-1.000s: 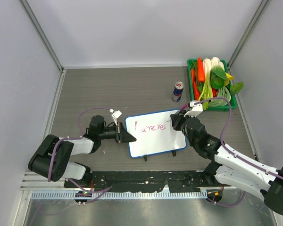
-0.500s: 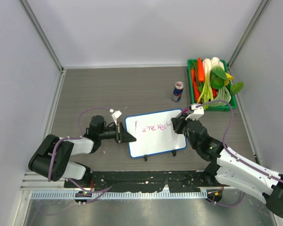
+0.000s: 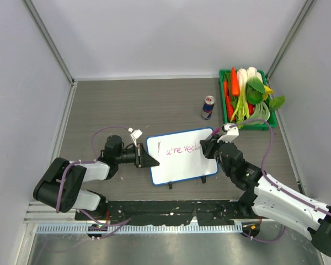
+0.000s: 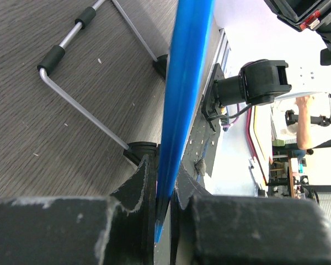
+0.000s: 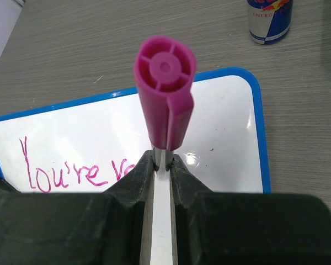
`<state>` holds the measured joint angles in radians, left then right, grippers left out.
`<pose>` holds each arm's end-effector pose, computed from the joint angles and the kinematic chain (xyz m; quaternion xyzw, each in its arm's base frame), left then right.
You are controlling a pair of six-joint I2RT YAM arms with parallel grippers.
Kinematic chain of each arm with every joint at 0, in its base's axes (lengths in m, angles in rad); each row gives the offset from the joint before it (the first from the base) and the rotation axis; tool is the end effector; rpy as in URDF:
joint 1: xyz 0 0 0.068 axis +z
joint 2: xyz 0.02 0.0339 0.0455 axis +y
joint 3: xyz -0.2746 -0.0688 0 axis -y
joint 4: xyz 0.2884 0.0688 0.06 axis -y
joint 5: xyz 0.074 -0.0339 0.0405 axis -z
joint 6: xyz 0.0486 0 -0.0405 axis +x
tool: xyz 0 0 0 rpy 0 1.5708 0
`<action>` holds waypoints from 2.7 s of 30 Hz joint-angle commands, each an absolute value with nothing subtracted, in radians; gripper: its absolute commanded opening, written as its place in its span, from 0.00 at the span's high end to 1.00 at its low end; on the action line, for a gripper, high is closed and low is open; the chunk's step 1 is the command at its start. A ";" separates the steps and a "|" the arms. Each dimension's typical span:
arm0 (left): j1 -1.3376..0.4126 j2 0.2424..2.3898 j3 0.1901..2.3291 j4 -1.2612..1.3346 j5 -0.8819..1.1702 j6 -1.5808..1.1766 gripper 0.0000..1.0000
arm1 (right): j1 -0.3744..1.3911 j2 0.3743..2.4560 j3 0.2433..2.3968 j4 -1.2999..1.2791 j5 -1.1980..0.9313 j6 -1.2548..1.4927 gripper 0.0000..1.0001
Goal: Write a sentence on the whiteboard
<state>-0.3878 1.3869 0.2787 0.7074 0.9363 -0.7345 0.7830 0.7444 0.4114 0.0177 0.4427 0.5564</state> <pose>0.2137 -0.1296 0.1120 0.1171 0.7758 -0.5807 0.2170 0.1723 0.1421 0.2254 0.0388 0.7991 0.2164 0.5595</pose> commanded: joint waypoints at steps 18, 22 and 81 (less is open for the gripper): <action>-0.385 1.413 0.281 0.621 0.842 -0.719 1.00 | 0.778 0.805 0.488 0.052 0.529 0.523 0.99; -0.387 1.411 0.281 0.623 0.841 -0.719 1.00 | 0.778 0.804 0.491 0.052 0.545 0.522 0.99; -0.387 1.417 0.282 0.623 0.842 -0.719 1.00 | 0.776 0.735 0.518 -0.025 0.517 0.522 0.99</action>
